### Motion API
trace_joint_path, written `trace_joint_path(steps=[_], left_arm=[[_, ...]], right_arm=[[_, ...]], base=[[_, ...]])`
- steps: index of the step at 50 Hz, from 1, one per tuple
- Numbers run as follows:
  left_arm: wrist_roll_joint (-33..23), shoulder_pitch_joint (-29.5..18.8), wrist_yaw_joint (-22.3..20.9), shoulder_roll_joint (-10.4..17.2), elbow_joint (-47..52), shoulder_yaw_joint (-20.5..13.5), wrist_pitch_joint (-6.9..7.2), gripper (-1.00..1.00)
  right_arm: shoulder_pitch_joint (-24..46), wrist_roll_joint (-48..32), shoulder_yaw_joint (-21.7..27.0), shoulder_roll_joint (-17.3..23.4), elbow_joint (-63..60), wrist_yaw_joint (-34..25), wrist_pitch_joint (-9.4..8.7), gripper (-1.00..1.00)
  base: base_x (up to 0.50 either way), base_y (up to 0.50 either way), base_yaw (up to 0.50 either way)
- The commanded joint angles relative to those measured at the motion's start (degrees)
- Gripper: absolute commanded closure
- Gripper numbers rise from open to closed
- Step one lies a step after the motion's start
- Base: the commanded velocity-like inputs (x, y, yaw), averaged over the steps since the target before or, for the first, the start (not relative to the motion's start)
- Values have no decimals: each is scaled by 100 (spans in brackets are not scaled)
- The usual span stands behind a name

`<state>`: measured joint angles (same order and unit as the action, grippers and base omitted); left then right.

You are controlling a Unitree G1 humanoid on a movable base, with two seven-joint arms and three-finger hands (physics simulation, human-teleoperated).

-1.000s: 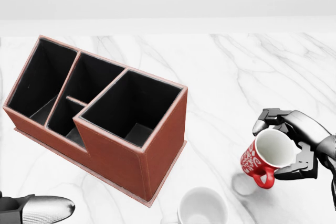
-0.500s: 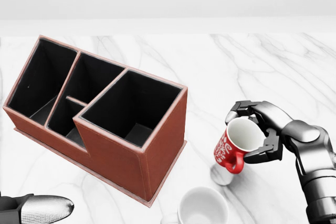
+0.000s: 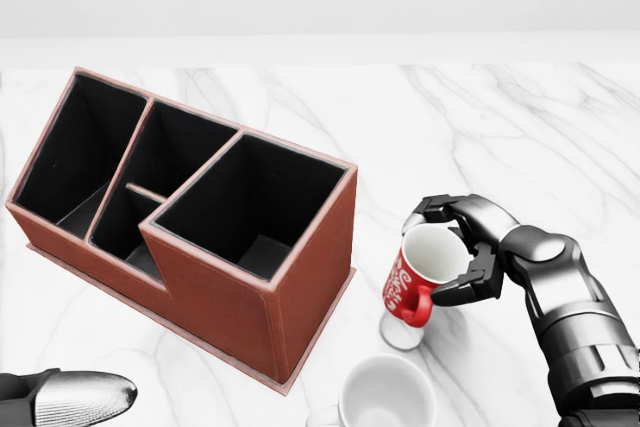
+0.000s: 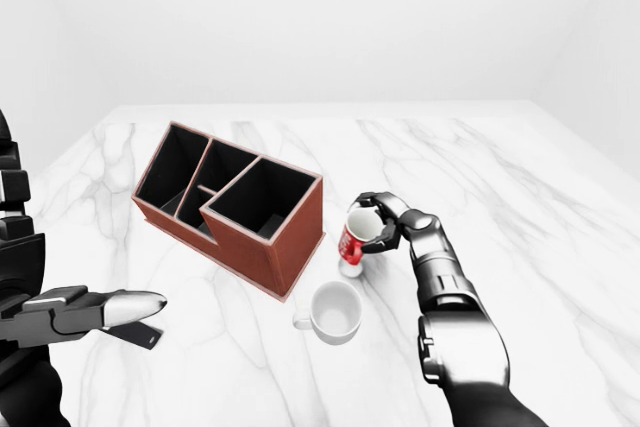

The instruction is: Pick up the red mug and place it to the right of the caddy.

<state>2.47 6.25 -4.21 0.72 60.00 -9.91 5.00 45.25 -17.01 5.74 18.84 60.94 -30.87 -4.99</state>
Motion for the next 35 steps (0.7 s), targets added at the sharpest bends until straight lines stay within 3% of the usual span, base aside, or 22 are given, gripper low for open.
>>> trace_joint_path(steps=[1,21,35], left_arm=[[-4,-241,81,0,-256,29,0,-100],[8,-251,88,8,-241,5,0,-100],[-9,-222,68,3,-209,41,0,-100]], right_arm=[[308,382,-54,-134,740,370,-1,100],[410,183,-107,-451,1137,962,-1,100],[497,106,-94,-451,1157,1349,151,100]], base=[[0,0,0],[0,0,0],[0,0,0]])
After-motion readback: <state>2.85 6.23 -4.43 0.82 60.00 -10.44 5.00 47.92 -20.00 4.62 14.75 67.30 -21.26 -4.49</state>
